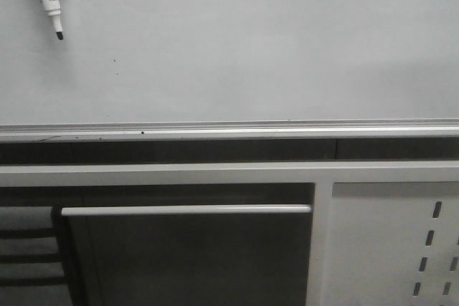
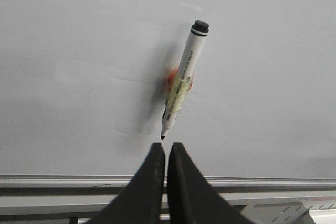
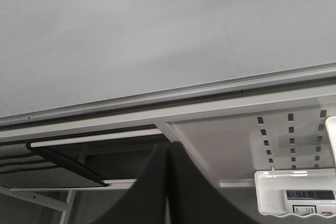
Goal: Write number 1 on whiteboard
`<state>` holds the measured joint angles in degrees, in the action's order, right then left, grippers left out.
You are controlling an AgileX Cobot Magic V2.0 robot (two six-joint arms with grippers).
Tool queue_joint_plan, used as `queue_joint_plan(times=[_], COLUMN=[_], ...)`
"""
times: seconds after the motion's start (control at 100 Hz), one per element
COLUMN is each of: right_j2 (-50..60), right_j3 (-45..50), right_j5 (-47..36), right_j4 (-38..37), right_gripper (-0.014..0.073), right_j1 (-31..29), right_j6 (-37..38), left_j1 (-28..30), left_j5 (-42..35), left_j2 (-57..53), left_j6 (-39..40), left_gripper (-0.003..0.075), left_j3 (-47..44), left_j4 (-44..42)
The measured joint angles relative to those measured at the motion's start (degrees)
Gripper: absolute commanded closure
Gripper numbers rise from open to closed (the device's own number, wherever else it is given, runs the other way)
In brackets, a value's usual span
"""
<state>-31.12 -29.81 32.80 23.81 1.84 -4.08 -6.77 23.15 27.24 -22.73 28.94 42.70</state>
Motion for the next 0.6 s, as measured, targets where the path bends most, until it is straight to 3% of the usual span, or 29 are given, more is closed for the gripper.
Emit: queue_joint_plan(times=[0.21,0.28,0.38,0.43,0.6], right_j2=[0.0,0.0,0.0,0.0,0.0], right_j3=[0.0,0.0,0.0,0.0,0.0], right_j5=[0.0,0.0,-0.3,-0.6,-1.6], right_j4=[0.1,0.7,1.6,1.9,2.2], right_gripper=[0.0606,0.0512,0.028,0.0206,0.0218], right_j1=[0.0,0.0,0.0,0.0,0.0], right_j6=[-0.4,-1.4,-2.5,-2.8,-2.8], left_j1=[0.0,0.0,0.0,0.0,-0.6], left_j5=[-0.3,-1.7,-3.0,-3.1,-4.6], left_j2=[3.1,4.6,6.8,7.9,9.8], left_j6=[-9.2,-15.5,-21.1,-22.3,-25.0], left_gripper=[0.0741,0.0741,0.0741,0.0741,0.0741], left_j3=[0.0,0.0,0.0,0.1,0.3], left_j4=[8.7,14.7,20.0,20.9,22.7])
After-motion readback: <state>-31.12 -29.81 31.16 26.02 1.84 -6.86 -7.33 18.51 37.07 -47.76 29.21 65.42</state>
